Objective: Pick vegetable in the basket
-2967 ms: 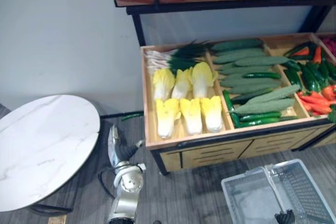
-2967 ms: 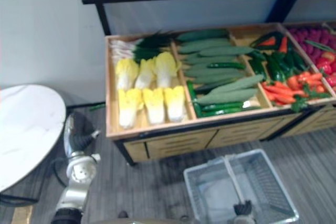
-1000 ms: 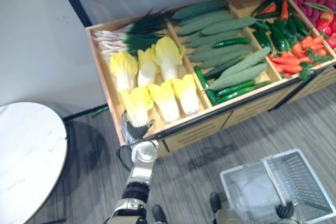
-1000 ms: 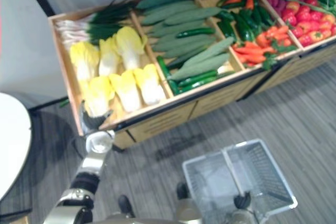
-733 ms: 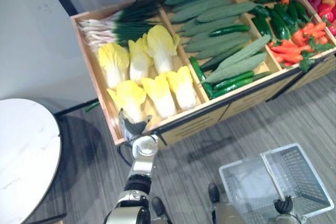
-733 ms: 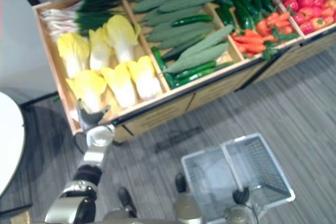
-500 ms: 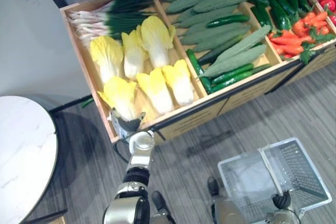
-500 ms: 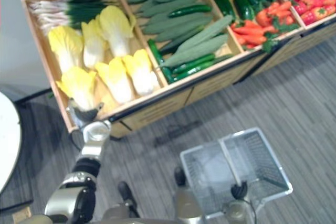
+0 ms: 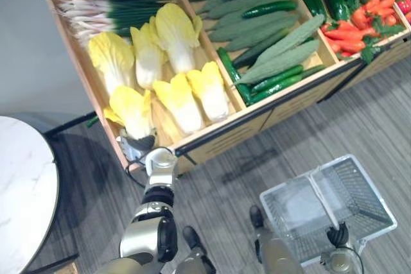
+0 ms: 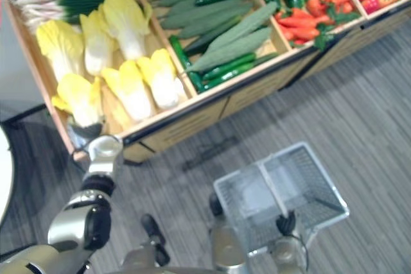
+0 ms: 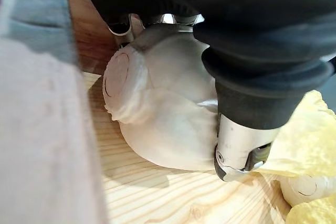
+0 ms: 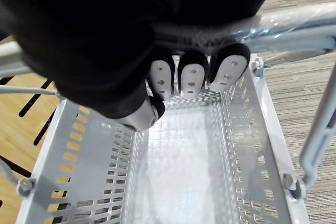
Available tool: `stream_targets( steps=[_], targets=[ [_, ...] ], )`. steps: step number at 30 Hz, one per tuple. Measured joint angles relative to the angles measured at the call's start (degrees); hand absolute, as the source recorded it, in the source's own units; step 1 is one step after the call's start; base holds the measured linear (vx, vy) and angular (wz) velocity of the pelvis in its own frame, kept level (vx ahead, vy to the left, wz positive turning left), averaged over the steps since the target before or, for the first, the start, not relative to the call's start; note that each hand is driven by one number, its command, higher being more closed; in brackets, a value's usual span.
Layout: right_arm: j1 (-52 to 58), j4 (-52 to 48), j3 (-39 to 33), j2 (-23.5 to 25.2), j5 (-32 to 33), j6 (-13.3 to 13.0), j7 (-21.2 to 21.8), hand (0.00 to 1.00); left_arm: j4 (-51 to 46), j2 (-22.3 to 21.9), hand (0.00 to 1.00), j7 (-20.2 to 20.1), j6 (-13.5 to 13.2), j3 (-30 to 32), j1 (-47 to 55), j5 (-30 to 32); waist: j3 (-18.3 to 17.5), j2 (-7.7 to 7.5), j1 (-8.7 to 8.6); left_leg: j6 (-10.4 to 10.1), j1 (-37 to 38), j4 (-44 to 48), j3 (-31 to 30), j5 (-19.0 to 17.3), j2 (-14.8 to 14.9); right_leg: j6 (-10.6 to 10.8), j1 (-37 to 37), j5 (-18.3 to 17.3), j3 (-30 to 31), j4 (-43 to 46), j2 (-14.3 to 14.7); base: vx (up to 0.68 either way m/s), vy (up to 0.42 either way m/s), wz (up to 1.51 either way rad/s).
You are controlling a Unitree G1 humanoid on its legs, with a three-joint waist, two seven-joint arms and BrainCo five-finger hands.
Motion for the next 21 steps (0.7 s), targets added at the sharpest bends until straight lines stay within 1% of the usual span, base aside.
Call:
stream_targets(
  steps=[6, 11, 13, 14, 16, 18, 20, 21],
  targets=[
    [-0.01, 0.41, 0.42, 0.00, -0.02, -0.14, 0.06, 1.00, 2.26, 1.65, 1.00, -0.77, -0.03, 0.54, -1.52, -0.48, 0.18, -0.34, -0.18, 0.17, -0.08, 0.00, 0.29, 0.21, 0.06, -0.17, 0.12, 1.00, 0.31, -0.91, 0.07, 0.00, -0.007, -0.03],
    [-0.21, 1.61, 0.51, 0.00, -0.06, -0.18, 0.16, 1.00, 2.57, 1.89, 1.00, -1.58, -0.08, 0.57, -1.53, -0.85, 0.28, -0.62, -0.28, 0.21, 0.65, 0.00, 0.26, 0.24, 0.01, 0.02, 1.48, 1.61, 0.31, -2.19, -0.08, 0.01, -0.001, 0.01],
    [-0.41, 2.42, 0.49, 0.01, -0.12, -0.04, 0.46, 1.00, 2.41, 1.67, 1.00, -1.98, -0.42, 0.41, -1.45, -3.09, 0.29, -0.85, -0.70, 0.21, 1.13, -0.01, -0.32, 0.24, -0.05, 0.05, 2.46, 1.64, -0.24, -2.57, -0.29, 0.03, -0.001, 0.14],
    [-0.41, 2.56, 0.42, 0.01, -0.18, 0.07, 0.67, 1.00, 2.01, 1.27, 1.00, -2.04, -0.82, -0.13, -1.30, -4.65, 0.36, -0.99, -1.11, 0.23, 1.13, -0.01, -0.89, 0.26, -0.19, 0.06, 2.98, 1.64, -0.84, -2.86, -0.79, 0.02, 0.008, 0.22],
    [-0.40, 3.23, -0.11, 0.13, -0.19, 0.21, 0.69, 1.00, 1.29, 0.23, 1.00, -2.10, -1.13, -0.32, -1.06, -5.27, 0.35, -1.01, -1.69, 0.38, 1.13, -0.01, -2.18, 0.36, -0.43, 0.06, 4.00, 1.64, -2.07, -3.25, -1.19, 0.02, 0.010, 0.30],
    [-0.40, 4.26, -0.98, 0.22, -0.19, 0.30, 0.70, 1.00, -1.37, -1.29, 1.00, -1.85, -1.17, -1.01, -0.38, -6.56, 0.33, -1.04, -1.67, 0.52, 1.15, 0.00, -3.18, 0.47, -0.60, 0.06, 4.70, 1.64, -2.93, -3.45, -1.36, 0.02, 0.003, 0.32],
    [-0.38, 4.70, -1.95, 0.31, -0.20, 0.85, 0.71, 1.00, -7.30, -4.49, 1.00, -0.71, -1.15, -2.95, 2.46, -6.94, 0.28, -1.11, -1.54, 0.72, 1.59, 0.00, -4.00, 0.65, -0.90, 0.06, 5.78, 1.64, -4.30, -3.48, -1.74, 0.03, 0.009, 0.25],
    [-0.32, 4.73, -2.06, 0.32, -0.20, 1.02, 0.71, 1.00, -8.30, -5.02, 1.00, -0.61, -1.13, -3.31, 3.21, -6.87, 0.27, -1.11, -1.54, 0.75, 1.83, 0.00, -4.10, 0.67, -0.96, 0.06, 6.07, 1.63, -4.40, -3.47, -1.81, 0.02, 0.011, 0.08]
  ],
)
